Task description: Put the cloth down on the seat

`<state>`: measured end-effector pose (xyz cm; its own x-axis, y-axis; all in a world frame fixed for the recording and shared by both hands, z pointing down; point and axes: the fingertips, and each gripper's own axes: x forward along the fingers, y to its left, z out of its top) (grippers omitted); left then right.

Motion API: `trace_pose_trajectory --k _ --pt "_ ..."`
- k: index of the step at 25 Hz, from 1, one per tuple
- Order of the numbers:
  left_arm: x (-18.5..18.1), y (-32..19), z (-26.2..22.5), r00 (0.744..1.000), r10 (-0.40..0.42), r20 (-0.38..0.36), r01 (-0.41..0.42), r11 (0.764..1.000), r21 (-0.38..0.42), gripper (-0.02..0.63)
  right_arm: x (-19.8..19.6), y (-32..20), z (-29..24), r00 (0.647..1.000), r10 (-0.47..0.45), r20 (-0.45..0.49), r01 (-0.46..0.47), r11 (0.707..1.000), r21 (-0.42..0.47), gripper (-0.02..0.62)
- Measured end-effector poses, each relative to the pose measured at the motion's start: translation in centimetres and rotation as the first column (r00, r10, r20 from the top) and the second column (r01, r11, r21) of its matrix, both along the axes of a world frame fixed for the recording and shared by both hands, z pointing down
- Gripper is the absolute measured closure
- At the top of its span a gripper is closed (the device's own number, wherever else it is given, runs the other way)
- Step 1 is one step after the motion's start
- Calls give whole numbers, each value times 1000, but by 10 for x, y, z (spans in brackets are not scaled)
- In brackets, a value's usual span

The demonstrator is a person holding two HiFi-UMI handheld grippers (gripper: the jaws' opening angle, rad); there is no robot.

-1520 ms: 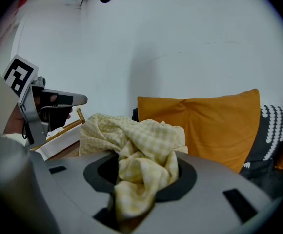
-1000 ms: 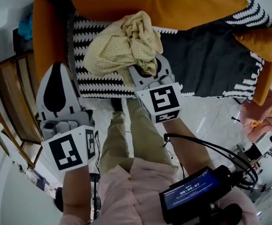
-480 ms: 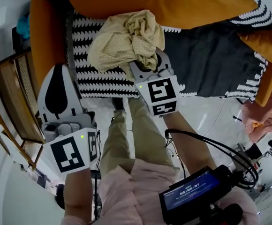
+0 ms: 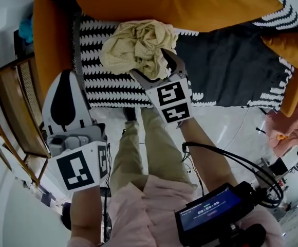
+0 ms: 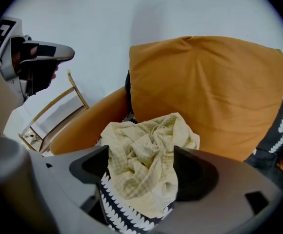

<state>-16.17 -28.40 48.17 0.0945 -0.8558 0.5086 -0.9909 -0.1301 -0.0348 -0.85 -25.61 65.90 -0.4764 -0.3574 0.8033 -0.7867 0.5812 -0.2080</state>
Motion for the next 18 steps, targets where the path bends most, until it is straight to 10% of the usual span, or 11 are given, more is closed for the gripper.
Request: trace_pose_trajectory --k 18 --pt "12 13 -71 999 30 12 -31 994 101 583 0 -14 -99 996 45 80 -58 984 166 190"
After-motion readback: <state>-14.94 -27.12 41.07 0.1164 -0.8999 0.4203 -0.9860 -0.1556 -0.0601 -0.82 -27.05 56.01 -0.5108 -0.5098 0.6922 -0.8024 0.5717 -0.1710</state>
